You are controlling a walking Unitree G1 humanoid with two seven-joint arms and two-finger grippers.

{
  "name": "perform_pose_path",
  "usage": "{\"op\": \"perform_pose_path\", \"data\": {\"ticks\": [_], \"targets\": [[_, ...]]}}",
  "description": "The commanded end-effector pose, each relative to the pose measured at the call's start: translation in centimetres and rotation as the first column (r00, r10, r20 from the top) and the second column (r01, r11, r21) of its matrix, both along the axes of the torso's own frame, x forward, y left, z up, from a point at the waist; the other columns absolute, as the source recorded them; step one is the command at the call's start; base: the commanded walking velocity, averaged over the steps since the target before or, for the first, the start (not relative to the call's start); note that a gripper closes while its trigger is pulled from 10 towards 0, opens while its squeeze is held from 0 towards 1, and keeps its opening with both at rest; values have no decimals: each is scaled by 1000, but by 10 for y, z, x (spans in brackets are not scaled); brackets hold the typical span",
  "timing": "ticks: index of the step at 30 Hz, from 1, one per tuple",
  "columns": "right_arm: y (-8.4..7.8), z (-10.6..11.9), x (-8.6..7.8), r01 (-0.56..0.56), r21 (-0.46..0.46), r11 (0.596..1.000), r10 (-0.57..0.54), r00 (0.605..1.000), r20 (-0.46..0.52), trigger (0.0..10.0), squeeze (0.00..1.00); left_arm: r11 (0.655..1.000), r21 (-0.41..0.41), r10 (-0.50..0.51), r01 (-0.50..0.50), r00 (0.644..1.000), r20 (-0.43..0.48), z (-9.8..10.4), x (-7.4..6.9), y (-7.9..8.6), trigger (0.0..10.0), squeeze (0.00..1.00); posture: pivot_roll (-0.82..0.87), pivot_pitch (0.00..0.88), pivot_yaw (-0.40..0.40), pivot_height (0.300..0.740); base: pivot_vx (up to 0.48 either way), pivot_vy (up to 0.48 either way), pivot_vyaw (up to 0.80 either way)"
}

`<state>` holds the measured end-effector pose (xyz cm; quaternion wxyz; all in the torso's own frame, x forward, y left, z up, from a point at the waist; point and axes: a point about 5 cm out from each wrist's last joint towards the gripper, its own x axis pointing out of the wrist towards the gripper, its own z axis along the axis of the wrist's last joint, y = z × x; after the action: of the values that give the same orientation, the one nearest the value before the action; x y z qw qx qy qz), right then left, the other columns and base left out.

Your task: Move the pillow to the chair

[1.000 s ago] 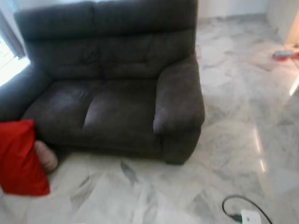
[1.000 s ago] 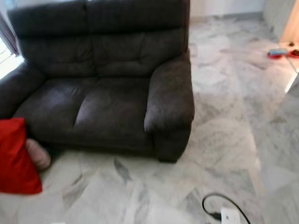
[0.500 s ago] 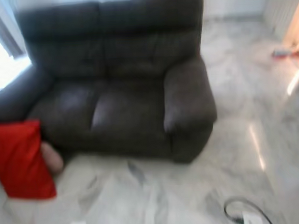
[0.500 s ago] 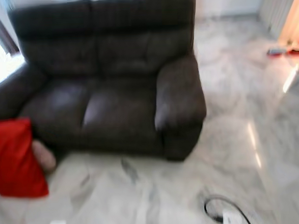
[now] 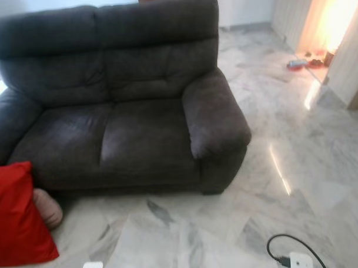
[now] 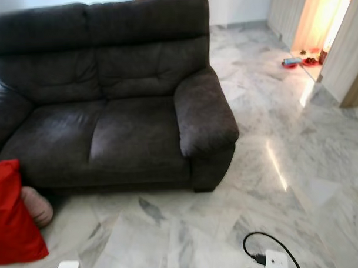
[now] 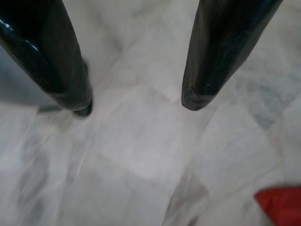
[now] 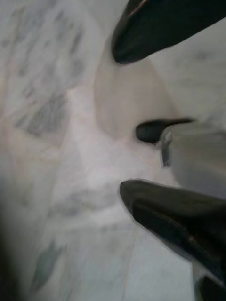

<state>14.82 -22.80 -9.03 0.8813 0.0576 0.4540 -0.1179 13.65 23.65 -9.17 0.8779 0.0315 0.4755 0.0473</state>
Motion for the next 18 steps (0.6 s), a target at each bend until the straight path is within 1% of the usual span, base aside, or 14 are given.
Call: {"op": "perform_pose_path", "data": {"ticks": [1,7,11,18], "targets": [[-4,-2,-7,8,-6,1000,-8,1000,-18,10000,0,1000,-7,-2,2,1000,-4,0,2,-2,10000,0,-59,0,70,740,0,352,0],[-4,-2,-7,15,-4,1000,-16,1000,-18,10000,0,1000,-8,-1,1,1000,-5,0,2,-2,10000,0,-58,0,71,740,0,347,0],[-8,-2,-9,18,-6,1000,-18,1000,-26,10000,0,1000,-7,-2,2,1000,-4,0,2,-1,10000,0,-58,0,71,740,0,347,0],[-11,-2,-11,20,-6,1000,-20,999,-31,10000,0,1000,-8,-3,3,1000,-2,0,2,-1,10000,0,-57,0,70,740,0,348,0]]}}
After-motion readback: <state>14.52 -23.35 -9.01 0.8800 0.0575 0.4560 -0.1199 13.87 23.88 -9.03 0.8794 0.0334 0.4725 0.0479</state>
